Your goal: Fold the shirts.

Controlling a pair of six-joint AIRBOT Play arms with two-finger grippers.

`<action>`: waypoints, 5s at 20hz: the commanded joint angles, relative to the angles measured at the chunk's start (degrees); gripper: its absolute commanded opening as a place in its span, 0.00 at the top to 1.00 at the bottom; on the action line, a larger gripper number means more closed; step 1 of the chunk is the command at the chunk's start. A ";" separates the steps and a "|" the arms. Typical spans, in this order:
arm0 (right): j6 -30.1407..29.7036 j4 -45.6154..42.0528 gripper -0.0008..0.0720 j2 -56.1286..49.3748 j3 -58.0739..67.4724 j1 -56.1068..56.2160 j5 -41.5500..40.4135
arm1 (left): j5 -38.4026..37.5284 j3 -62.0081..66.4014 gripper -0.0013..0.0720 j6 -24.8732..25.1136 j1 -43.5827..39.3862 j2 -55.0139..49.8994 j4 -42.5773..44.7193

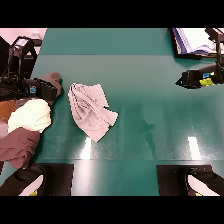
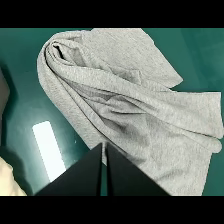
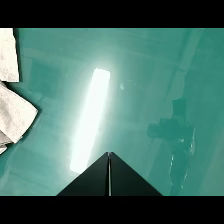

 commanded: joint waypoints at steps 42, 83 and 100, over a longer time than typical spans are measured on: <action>-0.02 1.09 0.97 2.54 4.33 0.00 -9.27 | 11.65 30.49 0.96 -3.04 0.15 -30.82 6.62; -0.87 1.55 0.97 -4.74 9.25 0.04 -5.81 | 2.71 10.51 0.96 4.57 1.27 -42.05 -18.18; -9.73 13.60 0.35 -39.67 5.03 12.31 -10.10 | -0.79 17.11 0.96 4.52 7.82 -30.67 -11.32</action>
